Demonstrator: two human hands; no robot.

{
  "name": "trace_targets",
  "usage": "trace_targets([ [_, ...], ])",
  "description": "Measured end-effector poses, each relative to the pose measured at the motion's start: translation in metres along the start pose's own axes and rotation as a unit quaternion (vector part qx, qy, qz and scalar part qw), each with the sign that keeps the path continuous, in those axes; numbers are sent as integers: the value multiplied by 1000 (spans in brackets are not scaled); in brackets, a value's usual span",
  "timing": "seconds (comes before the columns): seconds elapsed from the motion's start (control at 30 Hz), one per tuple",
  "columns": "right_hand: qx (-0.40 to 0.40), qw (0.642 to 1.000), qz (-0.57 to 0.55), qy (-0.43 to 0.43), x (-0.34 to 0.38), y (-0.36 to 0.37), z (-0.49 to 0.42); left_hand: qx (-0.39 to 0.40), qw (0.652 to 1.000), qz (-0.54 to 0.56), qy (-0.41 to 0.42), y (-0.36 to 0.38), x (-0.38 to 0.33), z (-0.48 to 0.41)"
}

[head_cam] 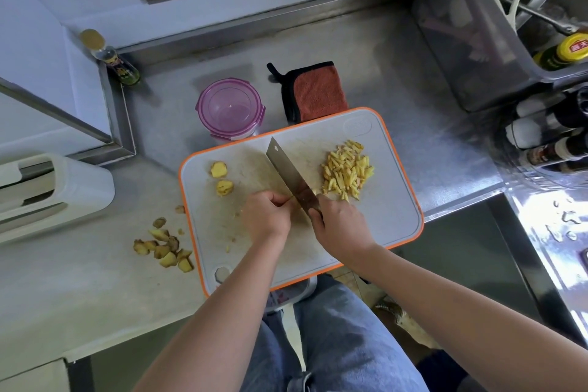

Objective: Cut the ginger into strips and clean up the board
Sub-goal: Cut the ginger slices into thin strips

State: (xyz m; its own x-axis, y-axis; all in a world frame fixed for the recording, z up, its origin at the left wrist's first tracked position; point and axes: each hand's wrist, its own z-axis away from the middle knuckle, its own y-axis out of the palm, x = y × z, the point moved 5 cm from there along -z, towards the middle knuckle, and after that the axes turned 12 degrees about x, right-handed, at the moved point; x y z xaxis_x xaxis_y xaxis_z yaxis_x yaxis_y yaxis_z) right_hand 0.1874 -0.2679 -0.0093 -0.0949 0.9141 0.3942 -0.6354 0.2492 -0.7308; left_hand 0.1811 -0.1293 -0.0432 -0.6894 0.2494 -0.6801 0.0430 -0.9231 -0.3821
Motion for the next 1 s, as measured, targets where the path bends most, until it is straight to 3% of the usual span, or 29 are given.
trace_targets([
  [0.3,-49,994,-97,0,2,-14,-9,-7,1000,8,-8,-1,4,1],
  [0.73,2,999,-41,3,-2,0,7,-19,1000,-19,2,-3,-1,5],
  [1.0,-22,1000,-21,5,7,3,-8,-25,999,-21,2,-1,3,3],
])
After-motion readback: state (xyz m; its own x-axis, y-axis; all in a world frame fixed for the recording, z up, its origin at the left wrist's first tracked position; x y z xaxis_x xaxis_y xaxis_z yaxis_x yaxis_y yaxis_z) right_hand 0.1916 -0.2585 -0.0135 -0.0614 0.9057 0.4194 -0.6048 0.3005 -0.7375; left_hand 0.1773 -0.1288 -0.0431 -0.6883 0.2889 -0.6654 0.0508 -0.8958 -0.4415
